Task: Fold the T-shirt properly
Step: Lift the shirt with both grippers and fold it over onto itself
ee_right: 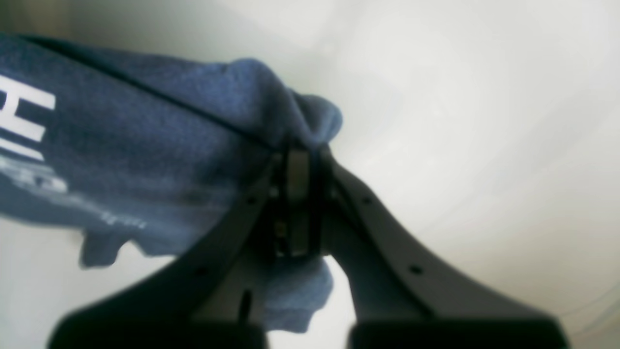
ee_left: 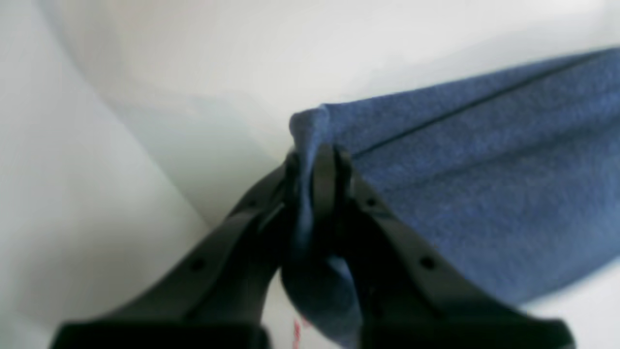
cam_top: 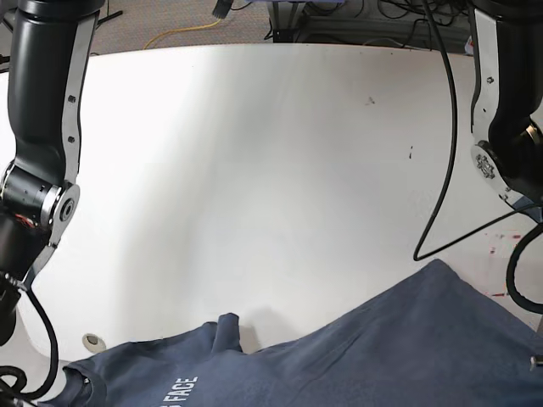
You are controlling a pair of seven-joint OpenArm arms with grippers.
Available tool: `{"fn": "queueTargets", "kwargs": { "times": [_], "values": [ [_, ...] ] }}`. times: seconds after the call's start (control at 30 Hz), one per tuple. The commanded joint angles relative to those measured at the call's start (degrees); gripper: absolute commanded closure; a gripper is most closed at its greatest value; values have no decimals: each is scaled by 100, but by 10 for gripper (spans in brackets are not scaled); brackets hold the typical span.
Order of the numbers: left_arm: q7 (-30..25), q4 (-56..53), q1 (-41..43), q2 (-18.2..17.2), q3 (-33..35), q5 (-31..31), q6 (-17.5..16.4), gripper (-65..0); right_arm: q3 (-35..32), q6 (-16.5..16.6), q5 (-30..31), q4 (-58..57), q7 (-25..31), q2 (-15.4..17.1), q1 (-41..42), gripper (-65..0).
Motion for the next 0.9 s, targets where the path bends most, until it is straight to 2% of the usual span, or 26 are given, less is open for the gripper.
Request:
{"fn": "queueTargets", "kwargs": {
  "times": [0.0, 0.2, 0.3, 0.43, 0.63, 0.87],
  "values": [
    [-138, 93, 129, -89, -32, 131, 36, -3, 16, -73, -125, 434, 5, 45, -276, 0],
    [-164, 488, 1289, -89, -40, -229, 36, -3, 640, -73, -81, 1384, -4, -78, -2026, 0],
    [-173, 611, 1905, -89, -146, -440, 36, -1, 745, -73, 121, 1577, -4, -113, -2711, 0],
    [-182, 761, 2819, -80, -278, -704, 36, -1, 1255, -73, 508, 1762, -4, -166, -3661, 0],
    [-182, 928, 3971, -80, -410, -827, 36, 0, 1616, -73, 1009, 1832, -4, -289, -4707, 0],
    [-182, 928, 4973, -80, -814, -818, -509, 0, 1958, -73, 1853, 1832, -4, -280, -5771, 0]
  ]
}}
